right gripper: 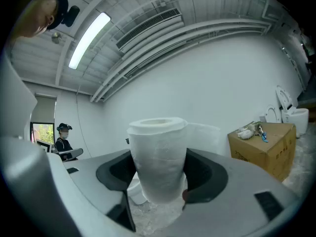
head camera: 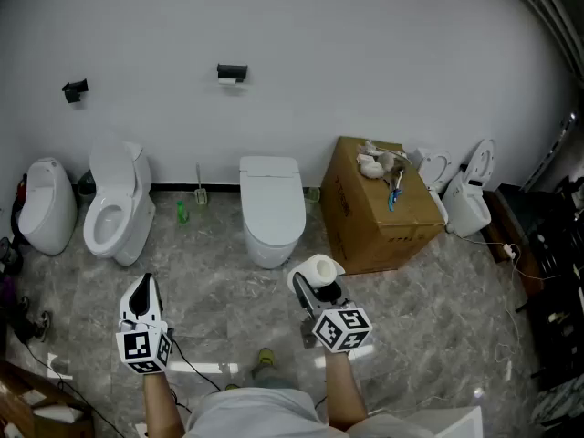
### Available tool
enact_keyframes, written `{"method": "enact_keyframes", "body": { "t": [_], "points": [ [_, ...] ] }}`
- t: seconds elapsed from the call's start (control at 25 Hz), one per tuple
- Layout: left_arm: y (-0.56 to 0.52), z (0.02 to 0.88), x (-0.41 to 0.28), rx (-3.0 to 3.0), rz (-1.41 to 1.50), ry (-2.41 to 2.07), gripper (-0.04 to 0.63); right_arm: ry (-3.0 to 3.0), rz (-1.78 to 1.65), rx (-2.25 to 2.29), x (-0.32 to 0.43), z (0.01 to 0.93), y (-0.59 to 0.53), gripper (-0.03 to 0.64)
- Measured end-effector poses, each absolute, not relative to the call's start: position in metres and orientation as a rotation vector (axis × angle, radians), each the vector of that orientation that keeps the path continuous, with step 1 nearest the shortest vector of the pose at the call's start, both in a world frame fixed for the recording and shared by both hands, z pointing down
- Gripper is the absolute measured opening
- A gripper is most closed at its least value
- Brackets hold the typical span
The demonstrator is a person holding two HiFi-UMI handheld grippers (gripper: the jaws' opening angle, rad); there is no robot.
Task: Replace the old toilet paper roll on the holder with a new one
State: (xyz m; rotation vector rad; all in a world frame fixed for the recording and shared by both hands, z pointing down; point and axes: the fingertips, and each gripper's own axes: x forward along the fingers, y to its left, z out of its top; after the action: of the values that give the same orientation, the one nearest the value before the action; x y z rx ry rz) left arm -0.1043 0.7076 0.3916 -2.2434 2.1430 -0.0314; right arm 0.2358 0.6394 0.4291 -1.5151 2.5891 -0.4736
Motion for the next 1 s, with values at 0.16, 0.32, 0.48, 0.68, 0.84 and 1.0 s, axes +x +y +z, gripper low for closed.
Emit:
{"method": "enact_keyframes", "body": {
  "t": [0.16, 0.32, 0.48, 0.68, 0.84, 1.0],
  "points": [
    [0.704, 0.39, -0.106, -2.25, -0.032, 2.141, 0.021, 2.64, -0.392, -1.537, 0.227, 0.422, 0.636, 0.293],
    [0.702, 0.392, -0.108, -2.255, -0.035, 2.147, 0.021, 2.647, -0.398, -1.517, 0.221, 0.42, 0.634, 0.293],
    [0.701, 0.396, -0.11, -2.262, -0.047, 2.147, 0.021, 2.637, -0.413, -1.52, 0.22, 0.422, 0.636, 0.293],
    [0.702, 0.402, -0.108, -2.268, -0.078, 2.146, 0.023, 2.677, -0.401, -1.496, 0.216, 0.426, 0.642, 0.295],
    [0.702, 0.402, -0.103, -2.296, -0.08, 2.129, 0.023, 2.694, -0.403, -1.47, 0.215, 0.423, 0.645, 0.296],
    [0.703, 0.4, -0.102, -2.296, -0.058, 2.126, 0.026, 2.716, -0.371, -1.465, 0.216, 0.42, 0.645, 0.296]
  ]
}}
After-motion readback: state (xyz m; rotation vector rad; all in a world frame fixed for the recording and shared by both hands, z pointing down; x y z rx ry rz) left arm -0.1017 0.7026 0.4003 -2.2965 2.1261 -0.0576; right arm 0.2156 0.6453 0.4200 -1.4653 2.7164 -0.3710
